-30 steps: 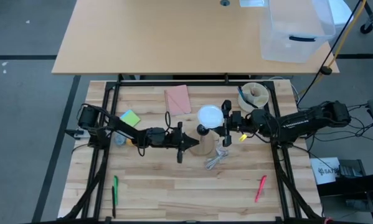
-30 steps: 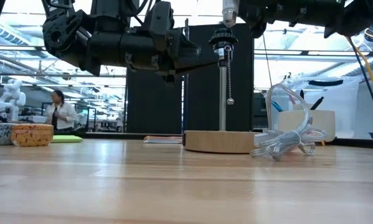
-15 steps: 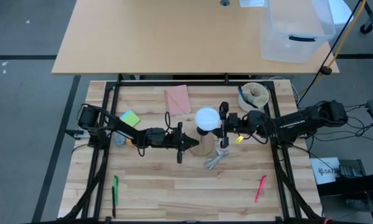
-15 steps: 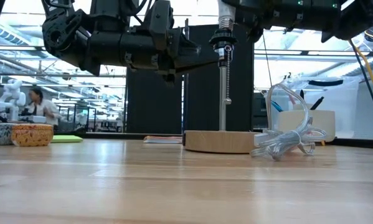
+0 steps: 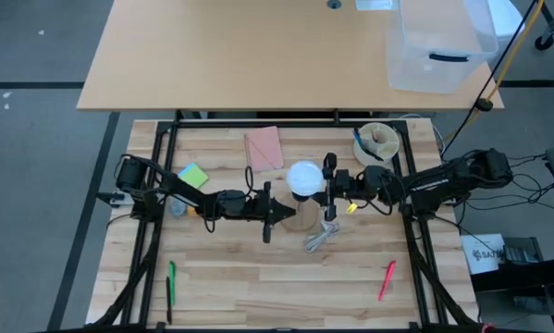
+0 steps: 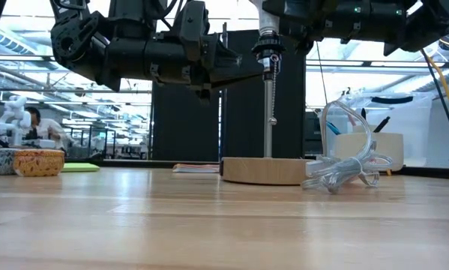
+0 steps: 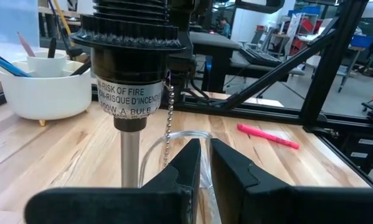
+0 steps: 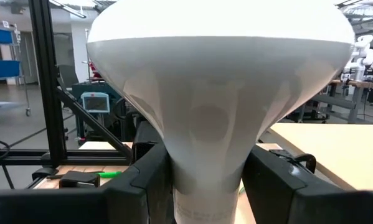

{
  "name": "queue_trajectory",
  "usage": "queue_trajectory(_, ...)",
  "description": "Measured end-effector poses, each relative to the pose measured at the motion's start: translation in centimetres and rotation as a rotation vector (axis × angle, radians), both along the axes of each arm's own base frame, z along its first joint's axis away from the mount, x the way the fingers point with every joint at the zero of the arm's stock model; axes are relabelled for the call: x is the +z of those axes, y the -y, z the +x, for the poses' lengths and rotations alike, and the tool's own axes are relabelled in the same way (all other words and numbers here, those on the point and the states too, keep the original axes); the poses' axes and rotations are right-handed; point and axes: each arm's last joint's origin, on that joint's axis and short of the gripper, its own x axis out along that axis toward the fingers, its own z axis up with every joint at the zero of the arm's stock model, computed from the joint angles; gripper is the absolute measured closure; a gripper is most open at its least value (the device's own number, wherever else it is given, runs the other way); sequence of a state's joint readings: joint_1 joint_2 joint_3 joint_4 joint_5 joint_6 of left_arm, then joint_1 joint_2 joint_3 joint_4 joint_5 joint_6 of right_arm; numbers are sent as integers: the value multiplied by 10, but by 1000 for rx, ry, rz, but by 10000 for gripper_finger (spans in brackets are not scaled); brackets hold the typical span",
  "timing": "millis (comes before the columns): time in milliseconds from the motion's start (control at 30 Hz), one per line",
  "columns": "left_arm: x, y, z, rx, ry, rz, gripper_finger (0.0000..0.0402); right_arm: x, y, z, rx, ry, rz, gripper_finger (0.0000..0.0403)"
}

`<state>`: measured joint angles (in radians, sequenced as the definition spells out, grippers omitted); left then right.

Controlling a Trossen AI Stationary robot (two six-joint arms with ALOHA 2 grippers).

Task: Screw lightbulb
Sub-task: Insert the lightbulb into the lamp

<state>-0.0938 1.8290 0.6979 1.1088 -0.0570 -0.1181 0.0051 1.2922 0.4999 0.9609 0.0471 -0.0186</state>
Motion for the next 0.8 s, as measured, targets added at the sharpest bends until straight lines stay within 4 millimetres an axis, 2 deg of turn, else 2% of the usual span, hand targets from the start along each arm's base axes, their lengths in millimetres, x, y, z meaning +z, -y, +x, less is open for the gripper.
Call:
queue_trajectory(700,0,3,0,-51,-1,-5,363,-3,0,1,-4,-41,4,243)
queue_trajectory(800,5,2,-4,-42,10,-5,363,-3,0,1,-4,-46,4,243)
